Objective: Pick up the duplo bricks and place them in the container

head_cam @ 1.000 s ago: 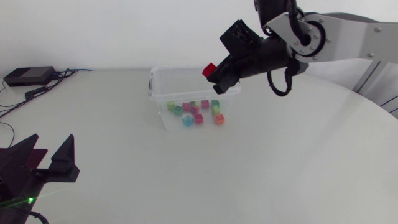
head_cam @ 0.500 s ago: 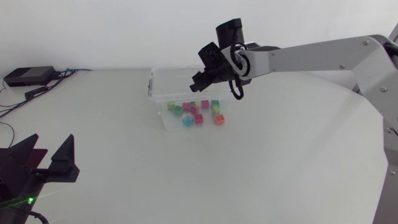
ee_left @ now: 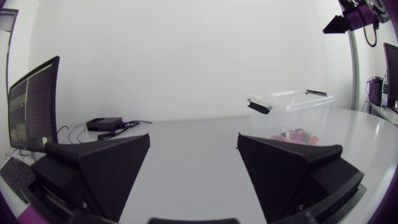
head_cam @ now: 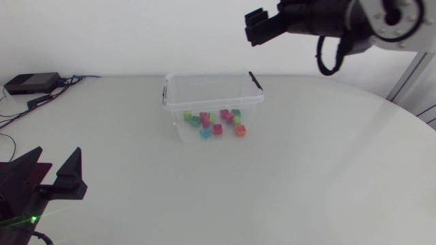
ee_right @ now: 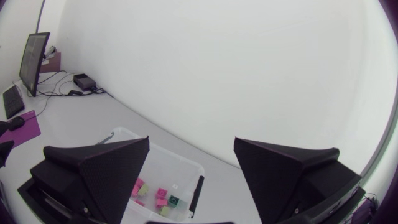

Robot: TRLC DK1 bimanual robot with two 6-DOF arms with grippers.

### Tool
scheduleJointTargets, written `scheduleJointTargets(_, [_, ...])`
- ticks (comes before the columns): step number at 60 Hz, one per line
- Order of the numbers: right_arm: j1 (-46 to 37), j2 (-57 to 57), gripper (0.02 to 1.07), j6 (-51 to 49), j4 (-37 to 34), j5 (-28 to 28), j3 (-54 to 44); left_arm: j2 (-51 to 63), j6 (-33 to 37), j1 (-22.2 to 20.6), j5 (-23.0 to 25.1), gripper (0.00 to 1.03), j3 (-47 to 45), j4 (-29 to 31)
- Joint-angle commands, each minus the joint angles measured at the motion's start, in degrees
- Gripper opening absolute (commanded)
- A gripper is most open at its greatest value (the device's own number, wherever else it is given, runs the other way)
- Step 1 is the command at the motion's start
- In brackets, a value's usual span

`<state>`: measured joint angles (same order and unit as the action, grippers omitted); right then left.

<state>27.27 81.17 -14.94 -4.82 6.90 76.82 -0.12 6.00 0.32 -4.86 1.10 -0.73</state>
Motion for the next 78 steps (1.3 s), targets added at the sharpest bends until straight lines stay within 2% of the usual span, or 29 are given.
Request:
scheduleJointTargets(1, [-0.5,-4.8,1.02,1.3,-2.5,2.0,-5.4,-0.5,-0.3,0.4,-0.3,0.98,-1.1,0.1])
scheduleJointTargets(7, [-3.7,-11.8,1.02,1.0,-4.5,2.6,-11.2,-0.5,-0.3,0.4,-0.3,0.98,-1.1,0.1])
scheduleJointTargets(30, [-16.3,-40.0,1.02,-0.3,-4.1,3.4,-32.7,-0.5,-0.3,0.4,-0.3,0.98,-1.1,0.1])
scheduleJointTargets(47, [-21.3,-57.6,1.02,-0.6,-4.3,3.4,-45.2,-0.5,-0.3,0.4,-0.3,0.98,-1.1,0.1])
scheduleJointTargets(53, [-21.8,-62.1,1.02,-0.5,-5.4,3.4,-48.3,-0.5,-0.3,0.4,-0.3,0.98,-1.1,0.1])
scheduleJointTargets(78, [-24.7,-72.3,1.02,7.7,0.1,-2.1,-63.5,-0.2,-3.3,0.0,2.4,0.98,-1.1,0.4])
